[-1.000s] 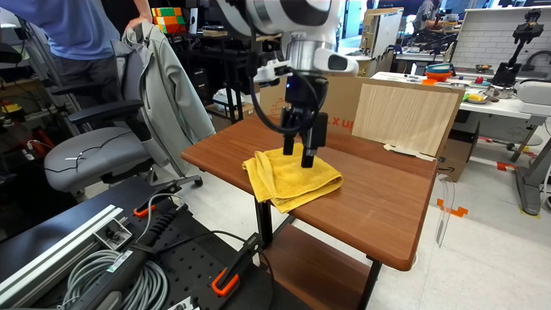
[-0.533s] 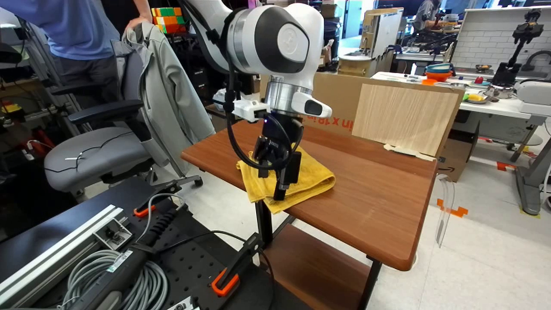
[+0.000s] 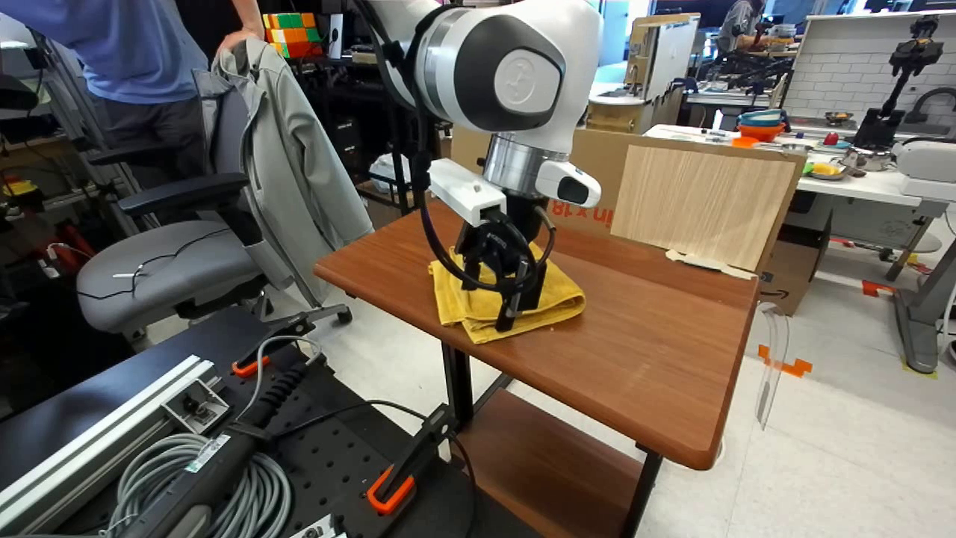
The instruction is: Wipe the table with the cloth
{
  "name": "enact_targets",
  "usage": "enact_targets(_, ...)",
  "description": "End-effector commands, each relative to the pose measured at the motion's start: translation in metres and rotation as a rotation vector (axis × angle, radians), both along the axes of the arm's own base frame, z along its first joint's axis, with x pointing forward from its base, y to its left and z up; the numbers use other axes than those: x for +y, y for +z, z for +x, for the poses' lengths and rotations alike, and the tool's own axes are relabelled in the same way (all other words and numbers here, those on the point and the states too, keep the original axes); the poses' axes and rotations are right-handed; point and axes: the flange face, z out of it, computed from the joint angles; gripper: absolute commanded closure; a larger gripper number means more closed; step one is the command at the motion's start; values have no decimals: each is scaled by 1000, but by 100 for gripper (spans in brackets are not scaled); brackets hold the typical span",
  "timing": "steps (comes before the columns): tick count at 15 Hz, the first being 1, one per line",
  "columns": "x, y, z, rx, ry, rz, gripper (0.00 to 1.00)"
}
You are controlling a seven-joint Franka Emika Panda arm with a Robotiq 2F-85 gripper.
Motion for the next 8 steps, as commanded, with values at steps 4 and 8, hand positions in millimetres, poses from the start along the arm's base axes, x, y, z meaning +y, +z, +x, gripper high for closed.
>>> enact_targets(4,-3,-1,21,-40,-7,13,0)
enact_targets(8,0,8,22,-57,0,25,0)
